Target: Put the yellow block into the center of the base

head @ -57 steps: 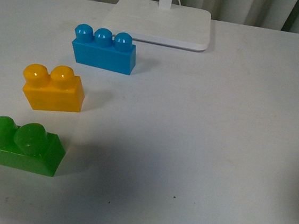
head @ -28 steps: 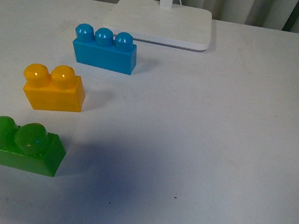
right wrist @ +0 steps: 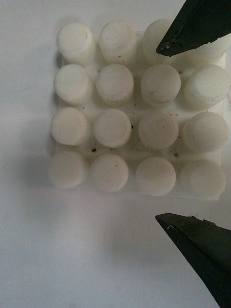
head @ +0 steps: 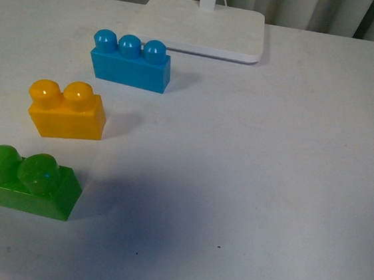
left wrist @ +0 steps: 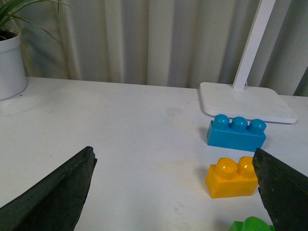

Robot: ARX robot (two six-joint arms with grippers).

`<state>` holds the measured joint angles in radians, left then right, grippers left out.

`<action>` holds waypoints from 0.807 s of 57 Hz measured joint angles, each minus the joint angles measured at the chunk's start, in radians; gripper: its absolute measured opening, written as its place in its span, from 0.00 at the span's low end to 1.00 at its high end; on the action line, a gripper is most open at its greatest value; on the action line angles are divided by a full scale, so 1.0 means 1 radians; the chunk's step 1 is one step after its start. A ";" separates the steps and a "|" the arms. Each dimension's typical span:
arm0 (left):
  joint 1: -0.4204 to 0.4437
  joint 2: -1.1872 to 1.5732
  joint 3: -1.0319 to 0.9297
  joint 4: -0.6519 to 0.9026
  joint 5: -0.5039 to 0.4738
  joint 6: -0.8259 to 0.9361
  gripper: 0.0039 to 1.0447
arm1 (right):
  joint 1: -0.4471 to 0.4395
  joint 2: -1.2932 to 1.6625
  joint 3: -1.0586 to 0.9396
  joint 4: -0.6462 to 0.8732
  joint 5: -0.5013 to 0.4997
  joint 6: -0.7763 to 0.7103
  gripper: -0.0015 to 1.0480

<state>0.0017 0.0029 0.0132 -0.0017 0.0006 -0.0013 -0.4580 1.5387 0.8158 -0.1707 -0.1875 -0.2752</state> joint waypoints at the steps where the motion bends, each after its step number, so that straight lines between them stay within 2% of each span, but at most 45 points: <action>1: 0.000 0.000 0.000 0.000 0.000 0.000 0.94 | -0.005 0.005 0.003 -0.002 -0.002 0.000 0.91; 15: 0.000 0.000 0.000 0.000 0.000 0.000 0.94 | -0.041 0.060 0.011 -0.006 -0.026 -0.015 0.91; 46: 0.000 0.000 0.000 0.000 0.000 0.000 0.94 | -0.038 0.143 0.052 0.034 -0.013 -0.043 0.92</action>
<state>0.0017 0.0029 0.0132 -0.0017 0.0006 -0.0013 -0.4961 1.6821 0.8677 -0.1371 -0.2008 -0.3183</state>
